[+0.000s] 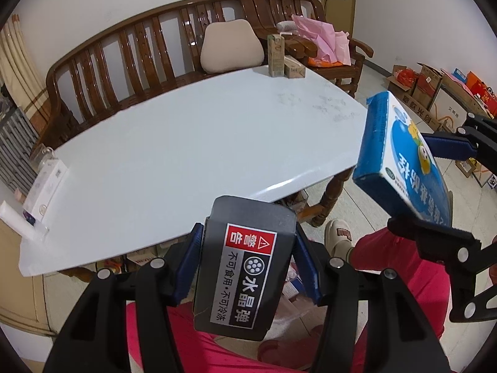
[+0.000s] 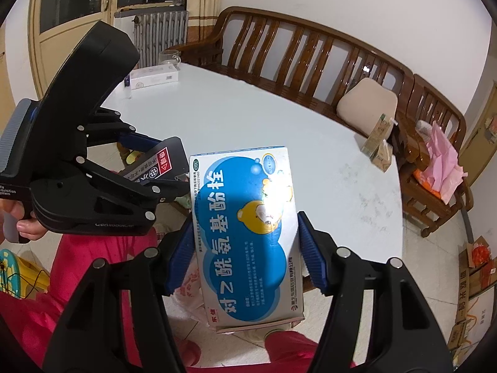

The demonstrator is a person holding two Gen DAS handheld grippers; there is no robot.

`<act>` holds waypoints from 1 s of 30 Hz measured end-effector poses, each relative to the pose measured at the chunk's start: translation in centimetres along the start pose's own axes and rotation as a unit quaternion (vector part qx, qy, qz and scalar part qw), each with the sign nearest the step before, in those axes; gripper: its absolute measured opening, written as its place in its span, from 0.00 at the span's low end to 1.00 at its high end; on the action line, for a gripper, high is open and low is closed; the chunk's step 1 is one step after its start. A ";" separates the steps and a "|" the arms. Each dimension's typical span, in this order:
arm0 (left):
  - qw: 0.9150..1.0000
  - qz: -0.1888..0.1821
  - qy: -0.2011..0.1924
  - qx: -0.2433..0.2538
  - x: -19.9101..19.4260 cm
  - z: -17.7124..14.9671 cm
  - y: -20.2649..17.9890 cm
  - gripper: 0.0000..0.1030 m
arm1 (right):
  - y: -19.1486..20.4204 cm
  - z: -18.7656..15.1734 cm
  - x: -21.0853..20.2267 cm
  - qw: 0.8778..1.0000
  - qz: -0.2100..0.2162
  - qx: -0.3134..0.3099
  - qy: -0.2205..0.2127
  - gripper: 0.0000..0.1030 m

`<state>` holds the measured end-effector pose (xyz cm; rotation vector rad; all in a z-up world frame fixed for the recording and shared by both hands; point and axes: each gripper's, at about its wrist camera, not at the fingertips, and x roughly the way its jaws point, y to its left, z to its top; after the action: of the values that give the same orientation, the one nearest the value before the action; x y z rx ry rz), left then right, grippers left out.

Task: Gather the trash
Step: 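Carry the black box and white-blue box off the table down over the plastic bag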

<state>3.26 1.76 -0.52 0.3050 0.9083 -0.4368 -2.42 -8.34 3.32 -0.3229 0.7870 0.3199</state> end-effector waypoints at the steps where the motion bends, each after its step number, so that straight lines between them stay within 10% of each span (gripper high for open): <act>1: 1.000 0.000 0.001 0.000 0.1 -0.2 -0.1 0.53 | 0.1 -0.2 0.1 1.000 0.001 0.000 0.001 0.60; 30: 0.988 -0.071 0.119 -0.063 12.0 -5.5 -1.5 0.53 | 0.2 -8.2 11.0 0.993 0.032 0.057 0.101 0.60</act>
<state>5.20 0.04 -13.56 0.1796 1.1919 -0.4784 -0.43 -9.69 -10.20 -0.2248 1.0114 0.3046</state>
